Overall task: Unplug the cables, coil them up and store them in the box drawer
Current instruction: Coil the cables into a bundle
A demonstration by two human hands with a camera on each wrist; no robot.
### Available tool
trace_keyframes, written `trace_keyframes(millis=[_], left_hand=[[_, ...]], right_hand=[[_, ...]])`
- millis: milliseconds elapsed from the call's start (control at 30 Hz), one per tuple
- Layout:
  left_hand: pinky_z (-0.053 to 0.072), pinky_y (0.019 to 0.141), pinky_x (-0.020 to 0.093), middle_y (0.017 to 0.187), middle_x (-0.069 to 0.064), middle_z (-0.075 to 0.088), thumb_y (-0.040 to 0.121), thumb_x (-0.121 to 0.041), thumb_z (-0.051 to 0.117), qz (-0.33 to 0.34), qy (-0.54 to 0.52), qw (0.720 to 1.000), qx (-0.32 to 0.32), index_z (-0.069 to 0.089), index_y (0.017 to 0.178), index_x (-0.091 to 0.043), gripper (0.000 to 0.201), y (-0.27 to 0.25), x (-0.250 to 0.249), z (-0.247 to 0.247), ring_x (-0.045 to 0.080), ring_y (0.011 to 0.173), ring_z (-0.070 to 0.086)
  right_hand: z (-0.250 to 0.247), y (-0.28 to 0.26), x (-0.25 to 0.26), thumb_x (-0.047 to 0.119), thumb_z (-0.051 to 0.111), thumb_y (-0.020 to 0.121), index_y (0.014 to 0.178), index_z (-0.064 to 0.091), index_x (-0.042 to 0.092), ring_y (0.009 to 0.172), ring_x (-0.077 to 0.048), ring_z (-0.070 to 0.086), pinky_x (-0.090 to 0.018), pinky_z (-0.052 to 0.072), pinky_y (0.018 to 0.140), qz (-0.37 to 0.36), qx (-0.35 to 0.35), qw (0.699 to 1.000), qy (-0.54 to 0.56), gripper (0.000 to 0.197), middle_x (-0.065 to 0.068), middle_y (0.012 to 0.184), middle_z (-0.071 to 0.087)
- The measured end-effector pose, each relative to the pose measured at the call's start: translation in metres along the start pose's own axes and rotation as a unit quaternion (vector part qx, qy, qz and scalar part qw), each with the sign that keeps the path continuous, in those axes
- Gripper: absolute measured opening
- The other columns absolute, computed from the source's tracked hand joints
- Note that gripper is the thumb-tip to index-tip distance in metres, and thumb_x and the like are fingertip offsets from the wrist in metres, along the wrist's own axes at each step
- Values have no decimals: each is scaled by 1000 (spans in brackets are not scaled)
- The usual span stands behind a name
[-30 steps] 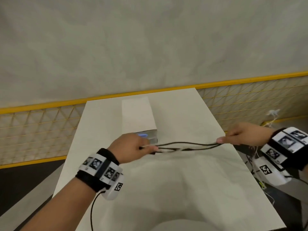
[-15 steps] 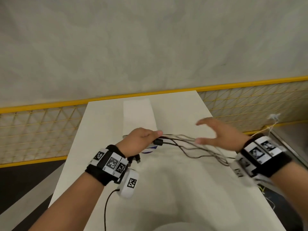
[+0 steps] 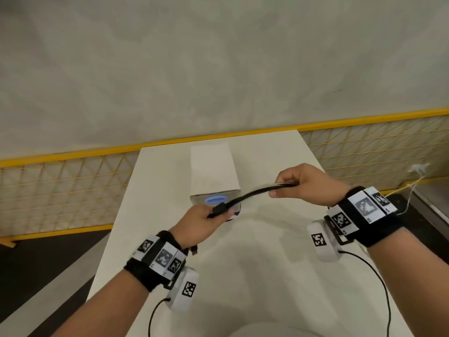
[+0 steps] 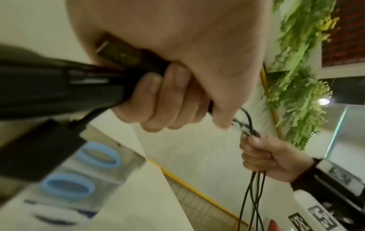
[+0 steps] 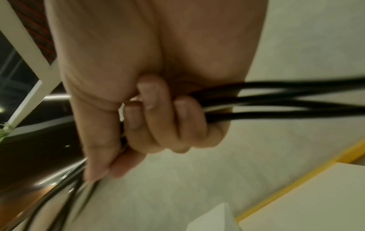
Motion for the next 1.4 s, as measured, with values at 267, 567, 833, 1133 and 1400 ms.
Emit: trace_keyframes(millis=[267, 567, 833, 1133, 1400], left_hand=[[8, 40, 22, 37, -8, 18, 92, -31, 49, -24, -573, 819, -35, 24, 46, -23, 53, 25, 4, 14, 8, 34, 10], [8, 37, 19, 33, -8, 21, 95, -27, 42, -37, -699, 714, -30, 28, 44, -23, 54, 31, 1, 27, 5, 25, 17], [9, 39, 19, 36, -8, 18, 88, -36, 49, -11, -615, 788, -20, 23, 46, -23, 52, 28, -6, 17, 7, 29, 15], [15, 40, 23, 41, -6, 18, 95, -30, 48, -17, -603, 796, -52, 22, 49, -22, 53, 38, -5, 13, 10, 34, 19], [52, 82, 36, 103, 6, 56, 77, -40, 66, -39, -525, 850, -35, 53, 105, -15, 39, 43, 11, 16, 21, 98, 58]], right_hand=[[102, -10, 8, 44, 64, 85, 88, 60, 16, 40, 3, 42, -6, 30, 40, 59, 92, 987, 115, 29, 13, 59, 52], [168, -11, -7, 25, 73, 72, 62, 58, 17, 54, -11, 40, -24, 29, 51, 127, 199, 945, 228, 20, 7, 56, 56], [149, -2, -1, 39, 69, 79, 105, 67, 17, 109, -31, 55, -44, 41, 97, 120, 270, 893, 339, 34, -13, 107, 66], [170, 8, -10, 16, 68, 73, 57, 54, 11, 43, -17, 26, -20, 18, 40, 202, 209, 911, 292, 22, -6, 53, 50], [151, 14, -17, 11, 59, 78, 54, 50, 11, 32, -10, 21, -26, 9, 49, 223, 173, 898, 338, 26, -4, 50, 47]])
Point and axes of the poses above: each hand's wrist, its own y-axis towards the middle knuckle, its own z-axis out of the palm, x = y × z, the point moved 10 cm from there along y, towards the middle knuckle
